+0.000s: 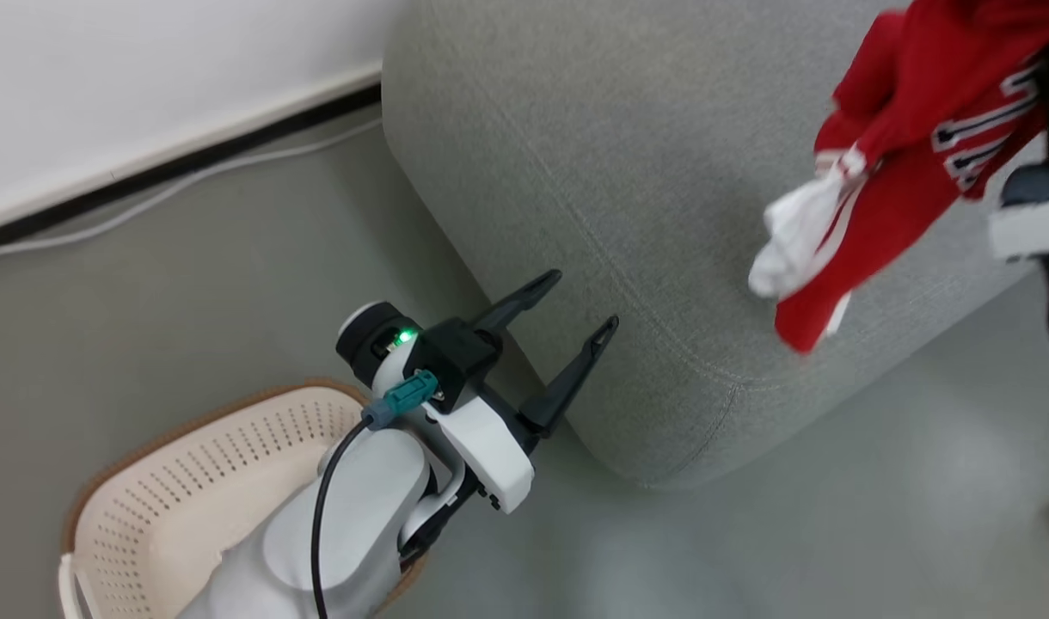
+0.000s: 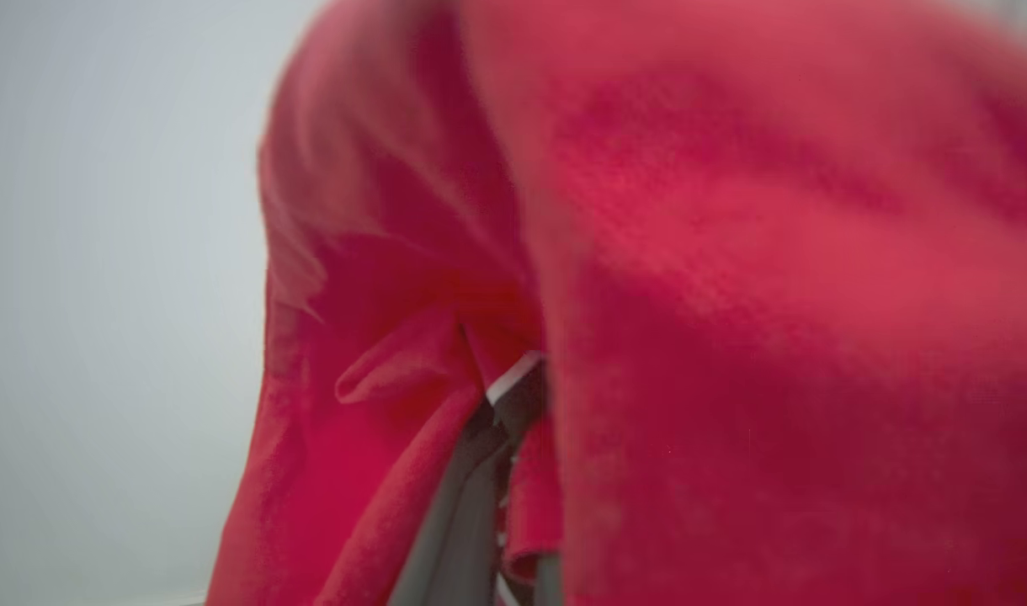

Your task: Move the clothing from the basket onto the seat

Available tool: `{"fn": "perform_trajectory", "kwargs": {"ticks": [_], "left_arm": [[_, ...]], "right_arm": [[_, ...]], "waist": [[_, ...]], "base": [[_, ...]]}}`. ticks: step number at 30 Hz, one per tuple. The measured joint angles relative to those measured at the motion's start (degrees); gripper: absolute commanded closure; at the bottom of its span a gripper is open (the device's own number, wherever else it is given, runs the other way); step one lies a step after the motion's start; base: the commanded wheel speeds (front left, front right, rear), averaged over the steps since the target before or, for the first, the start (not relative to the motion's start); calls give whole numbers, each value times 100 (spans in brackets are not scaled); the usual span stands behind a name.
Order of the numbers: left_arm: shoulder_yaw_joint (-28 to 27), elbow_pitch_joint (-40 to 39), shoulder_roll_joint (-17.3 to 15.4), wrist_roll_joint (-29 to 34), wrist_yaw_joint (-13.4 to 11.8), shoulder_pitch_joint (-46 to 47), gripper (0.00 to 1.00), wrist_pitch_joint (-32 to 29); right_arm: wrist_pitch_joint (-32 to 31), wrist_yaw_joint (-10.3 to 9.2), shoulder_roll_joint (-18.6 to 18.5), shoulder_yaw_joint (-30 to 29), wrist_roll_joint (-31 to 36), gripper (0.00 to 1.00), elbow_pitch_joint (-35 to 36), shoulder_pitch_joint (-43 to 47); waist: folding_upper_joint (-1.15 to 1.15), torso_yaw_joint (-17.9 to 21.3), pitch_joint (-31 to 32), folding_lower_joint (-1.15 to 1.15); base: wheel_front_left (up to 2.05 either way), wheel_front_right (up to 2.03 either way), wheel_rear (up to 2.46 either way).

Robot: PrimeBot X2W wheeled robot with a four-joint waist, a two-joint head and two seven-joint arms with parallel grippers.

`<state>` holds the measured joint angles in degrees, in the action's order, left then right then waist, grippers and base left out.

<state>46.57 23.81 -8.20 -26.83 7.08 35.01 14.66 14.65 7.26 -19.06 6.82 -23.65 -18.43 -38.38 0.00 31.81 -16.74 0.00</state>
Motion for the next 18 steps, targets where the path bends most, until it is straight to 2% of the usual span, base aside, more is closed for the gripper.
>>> {"fn": "perform_trajectory", "kwargs": {"ticks": [11,18], "left_arm": [[243,-14,-45,214,0,636,0,0],[460,58,-97,216,0,894,0,0]], "right_arm": [[1,1,-531,-800,304,100,-872,-1555],[1,3,-818,-953,699,100,-1525,-2526]], "waist": [[0,-227,-1210,0],[0,-551,-1811,0]], "base": [[0,0,0],[0,0,0]]}}
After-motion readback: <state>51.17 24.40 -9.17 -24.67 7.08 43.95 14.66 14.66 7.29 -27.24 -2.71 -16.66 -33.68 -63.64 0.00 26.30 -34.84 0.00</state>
